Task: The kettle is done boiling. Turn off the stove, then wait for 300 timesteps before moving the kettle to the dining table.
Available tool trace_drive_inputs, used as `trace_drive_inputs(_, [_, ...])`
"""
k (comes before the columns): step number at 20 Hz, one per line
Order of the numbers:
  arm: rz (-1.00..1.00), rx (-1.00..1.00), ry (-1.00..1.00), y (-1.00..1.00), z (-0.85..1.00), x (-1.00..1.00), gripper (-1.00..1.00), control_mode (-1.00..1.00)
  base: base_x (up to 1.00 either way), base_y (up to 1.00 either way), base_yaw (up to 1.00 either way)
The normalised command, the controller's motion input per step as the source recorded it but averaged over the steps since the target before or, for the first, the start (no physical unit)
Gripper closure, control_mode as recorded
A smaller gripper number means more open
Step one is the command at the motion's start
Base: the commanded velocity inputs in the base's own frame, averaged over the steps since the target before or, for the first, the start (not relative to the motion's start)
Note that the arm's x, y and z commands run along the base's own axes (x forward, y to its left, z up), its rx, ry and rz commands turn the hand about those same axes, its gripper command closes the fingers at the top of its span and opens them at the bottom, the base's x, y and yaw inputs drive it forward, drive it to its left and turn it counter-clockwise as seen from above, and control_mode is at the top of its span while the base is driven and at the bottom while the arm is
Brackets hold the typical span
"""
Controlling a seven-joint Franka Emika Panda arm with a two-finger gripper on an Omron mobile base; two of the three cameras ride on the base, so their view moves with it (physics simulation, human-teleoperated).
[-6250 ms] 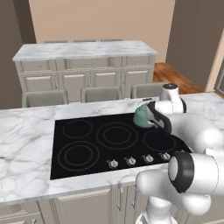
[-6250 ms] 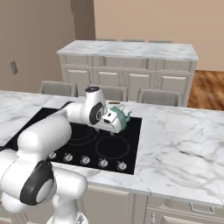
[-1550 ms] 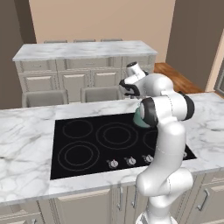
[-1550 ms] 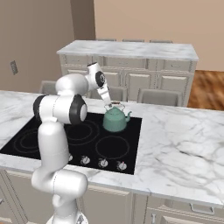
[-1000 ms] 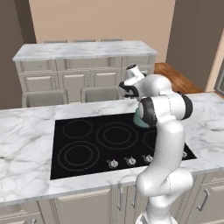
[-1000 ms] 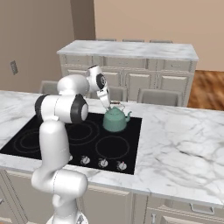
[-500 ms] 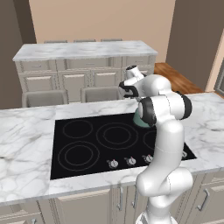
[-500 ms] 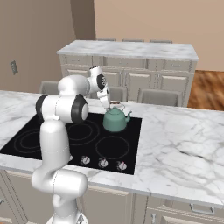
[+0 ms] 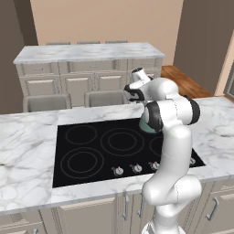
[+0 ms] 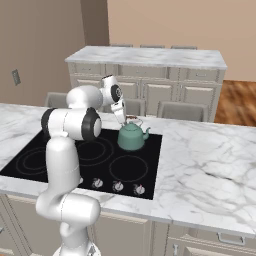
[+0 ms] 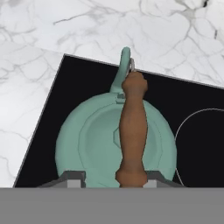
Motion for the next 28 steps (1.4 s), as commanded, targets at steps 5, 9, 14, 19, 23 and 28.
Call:
trace_drive_inputs(5, [0.0,0.0,0.0,0.0,-0.07,0.0,1.0,-1.0,0.0,0.0,0.0])
trace_drive_inputs(9, [0.0,0.0,-0.01,0.0,0.0,0.0,1.0,-1.0,0.0,0.0,0.0])
trace_drive_inputs(14, [0.0,0.0,-0.04,0.0,0.03,-0.08,1.0,-1.0,0.0,0.0,0.0])
trace_drive_inputs(19, [-0.02,-0.04,-0.08,0.0,0.18,-0.22,1.0,-1.0,0.0,0.0,0.0])
trace_drive_inputs(23, [-0.04,-0.02,-0.03,0.0,0.16,-0.29,1.0,-1.0,0.0,0.0,0.0])
trace_drive_inputs(28, [-0.02,0.0,-0.01,0.0,0.36,-0.28,1.0,-1.0,0.0,0.0,0.0])
